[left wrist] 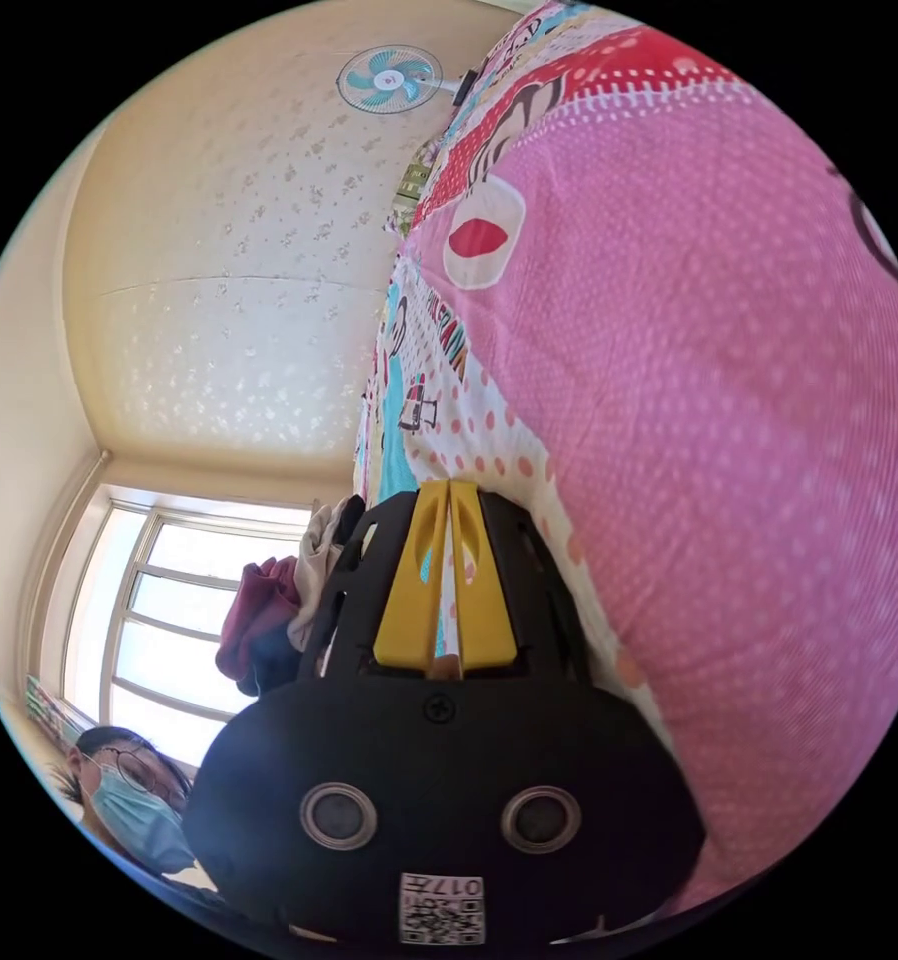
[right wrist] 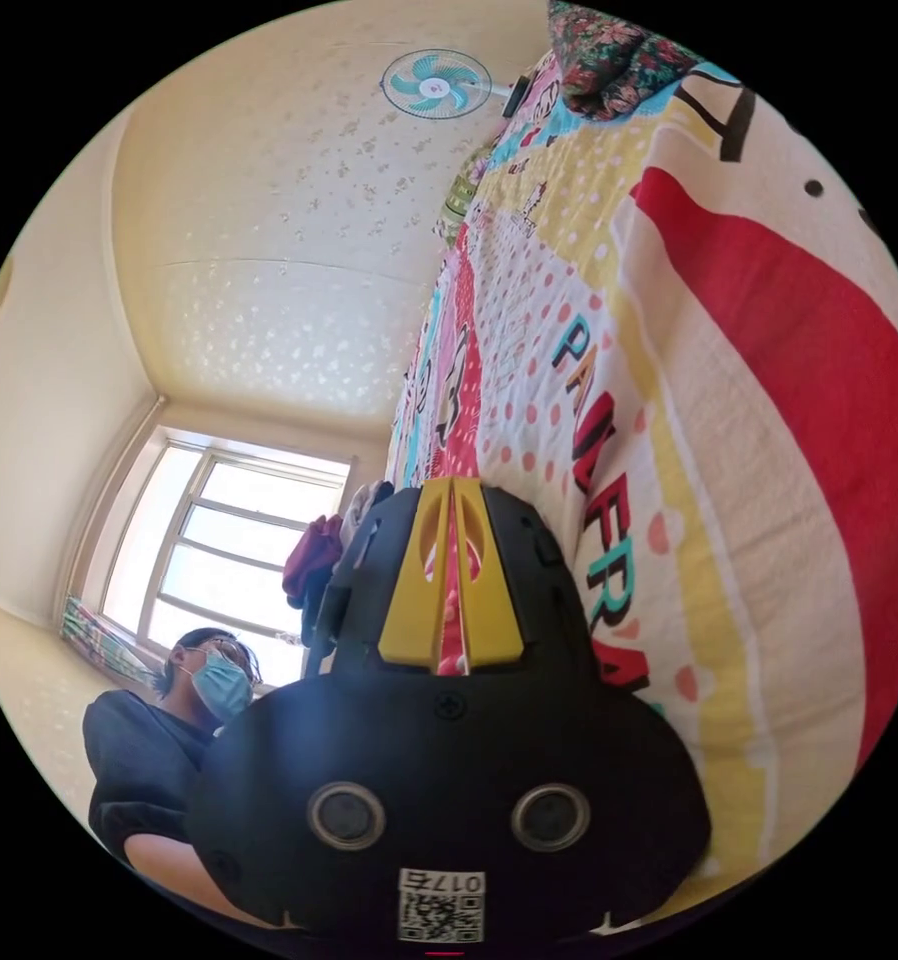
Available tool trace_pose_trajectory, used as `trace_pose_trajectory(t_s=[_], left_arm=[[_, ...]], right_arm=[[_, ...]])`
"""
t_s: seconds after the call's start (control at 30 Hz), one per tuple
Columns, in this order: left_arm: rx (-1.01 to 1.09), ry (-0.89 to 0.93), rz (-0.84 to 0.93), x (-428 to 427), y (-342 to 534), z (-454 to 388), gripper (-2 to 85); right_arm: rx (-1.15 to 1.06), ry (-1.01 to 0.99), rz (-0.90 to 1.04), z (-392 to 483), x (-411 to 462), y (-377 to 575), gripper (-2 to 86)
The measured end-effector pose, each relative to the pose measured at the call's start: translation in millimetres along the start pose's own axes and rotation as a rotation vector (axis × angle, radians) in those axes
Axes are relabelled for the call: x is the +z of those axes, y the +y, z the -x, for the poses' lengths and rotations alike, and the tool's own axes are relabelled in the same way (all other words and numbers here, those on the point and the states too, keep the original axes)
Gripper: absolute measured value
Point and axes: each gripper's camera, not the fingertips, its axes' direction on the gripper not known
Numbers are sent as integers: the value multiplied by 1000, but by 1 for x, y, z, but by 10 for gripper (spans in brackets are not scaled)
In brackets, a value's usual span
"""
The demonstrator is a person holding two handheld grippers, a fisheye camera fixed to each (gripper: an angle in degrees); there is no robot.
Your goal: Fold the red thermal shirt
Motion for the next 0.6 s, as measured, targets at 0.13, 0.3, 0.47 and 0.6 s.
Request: trace_pose_trajectory(t_s=[0.13, 0.3, 0.47, 0.6], left_arm=[[0, -14, 1, -2, -2, -1, -10], [1, -31, 1, -4, -4, 3, -10], [-16, -34, -6, -4, -6, 16, -10], [-74, 16, -30, -3, -2, 36, -10]], right_arm=[[-7, -18, -3, 3, -15, -3, 4], [-23, -50, -6, 6, -34, -6, 3], [-32, -74, -6, 6, -44, -7, 3], [-46, -84, -6, 5, -49, -7, 4]])
